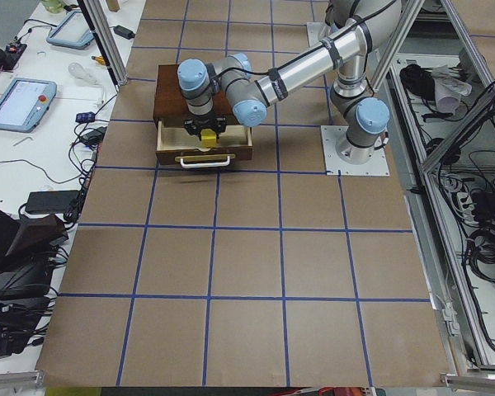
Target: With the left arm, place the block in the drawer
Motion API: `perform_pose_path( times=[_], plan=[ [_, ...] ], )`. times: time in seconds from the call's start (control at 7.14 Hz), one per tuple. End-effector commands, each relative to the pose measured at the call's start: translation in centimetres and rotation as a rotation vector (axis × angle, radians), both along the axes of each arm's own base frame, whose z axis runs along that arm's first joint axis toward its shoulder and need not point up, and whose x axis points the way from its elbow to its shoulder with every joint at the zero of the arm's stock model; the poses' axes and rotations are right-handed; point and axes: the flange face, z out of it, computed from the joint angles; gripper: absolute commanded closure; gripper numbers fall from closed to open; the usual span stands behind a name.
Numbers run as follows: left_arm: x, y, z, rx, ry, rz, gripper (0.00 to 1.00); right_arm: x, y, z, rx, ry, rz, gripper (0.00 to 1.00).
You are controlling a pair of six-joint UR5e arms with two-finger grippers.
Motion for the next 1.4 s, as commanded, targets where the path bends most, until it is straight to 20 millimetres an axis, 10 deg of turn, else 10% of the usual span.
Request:
perform_pose_path(
  times=[0.0, 0.7, 1.26],
  plan=[
    [0.1, -0.1, 0.1, -0.012, -0.008, -0.019, 0.00, -0.1, 0.0, 0.0, -0.001, 0.001, -0.002, 0.00],
    [-1.6, 1.8, 7.7, -0.105, -0.062, 0.089, 0.02, -0.1, -0.1, 0.0, 0.001, 0.001, -0.002, 0.00],
    [-14.5, 5.1, 15.6, -0.061, -0.101, 0.467, 0.02, 0.0, 0.0, 0.0, -0.001, -0.001, 0.000, 0.00]
  ],
)
